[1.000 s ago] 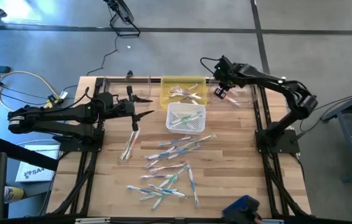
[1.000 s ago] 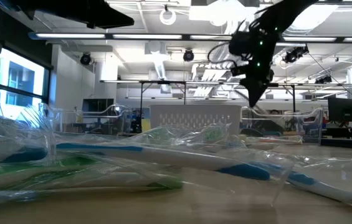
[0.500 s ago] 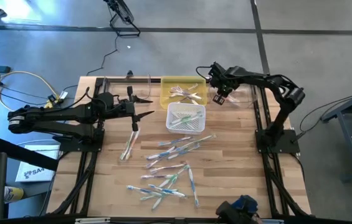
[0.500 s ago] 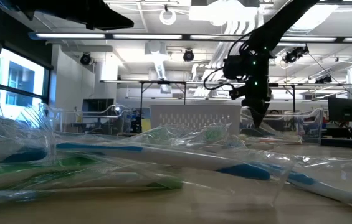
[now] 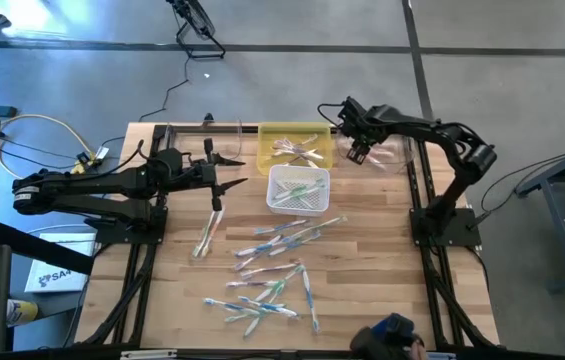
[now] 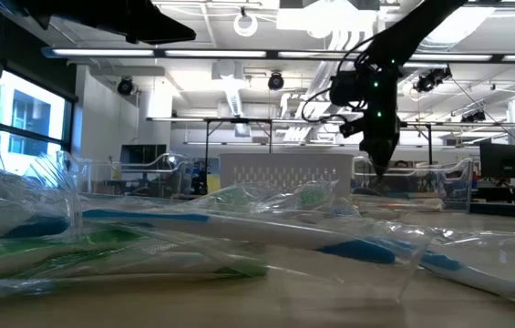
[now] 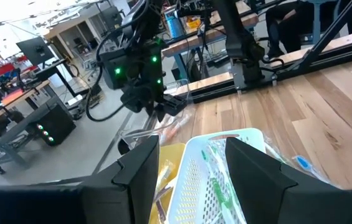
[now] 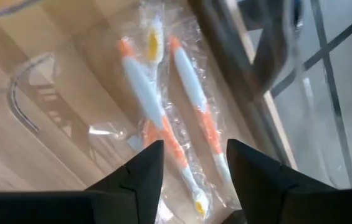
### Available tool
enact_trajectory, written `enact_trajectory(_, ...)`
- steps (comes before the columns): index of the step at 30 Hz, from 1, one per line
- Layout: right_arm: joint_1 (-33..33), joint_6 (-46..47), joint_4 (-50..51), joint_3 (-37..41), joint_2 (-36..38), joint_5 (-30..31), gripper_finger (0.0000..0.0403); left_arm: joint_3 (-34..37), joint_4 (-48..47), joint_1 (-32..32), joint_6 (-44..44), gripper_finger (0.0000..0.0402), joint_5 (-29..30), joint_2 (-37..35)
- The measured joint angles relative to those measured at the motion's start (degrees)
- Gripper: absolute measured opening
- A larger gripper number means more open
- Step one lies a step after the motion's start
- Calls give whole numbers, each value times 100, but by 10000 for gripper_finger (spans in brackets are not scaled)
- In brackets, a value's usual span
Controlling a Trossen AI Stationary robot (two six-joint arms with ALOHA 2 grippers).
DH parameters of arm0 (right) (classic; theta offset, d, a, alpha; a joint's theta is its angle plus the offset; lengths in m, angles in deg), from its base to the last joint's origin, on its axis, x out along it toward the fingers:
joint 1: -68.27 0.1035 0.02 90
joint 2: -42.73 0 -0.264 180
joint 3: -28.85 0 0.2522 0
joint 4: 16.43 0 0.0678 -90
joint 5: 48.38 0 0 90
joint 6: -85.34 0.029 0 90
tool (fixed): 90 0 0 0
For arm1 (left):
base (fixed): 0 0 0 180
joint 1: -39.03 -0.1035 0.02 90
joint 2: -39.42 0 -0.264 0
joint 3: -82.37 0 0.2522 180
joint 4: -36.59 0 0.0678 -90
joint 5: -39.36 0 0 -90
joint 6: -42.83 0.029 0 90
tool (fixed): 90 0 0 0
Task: Pick & Place Toothbrushes
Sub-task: Put the green toothbrush into the white bin
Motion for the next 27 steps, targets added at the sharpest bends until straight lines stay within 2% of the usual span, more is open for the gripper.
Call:
enact_trajectory(7,184,-193,-2,0,593,-68,110,-1,0,0,0,179,0,0)
enact_trajectory(15,641,-76,-293,0,1457,-708,55,-3,0,0,0,179,0,2)
enact_trajectory(17,794,87,-482,0,1640,-1055,47,-3,0,0,0,179,0,2)
enact_trajectory(21,1023,596,-780,0,1904,-2138,38,-3,-20,0,0,179,0,2)
enact_trajectory(27,1375,1302,-1109,-2,1934,-3654,36,-5,-215,-1,0,179,2,2)
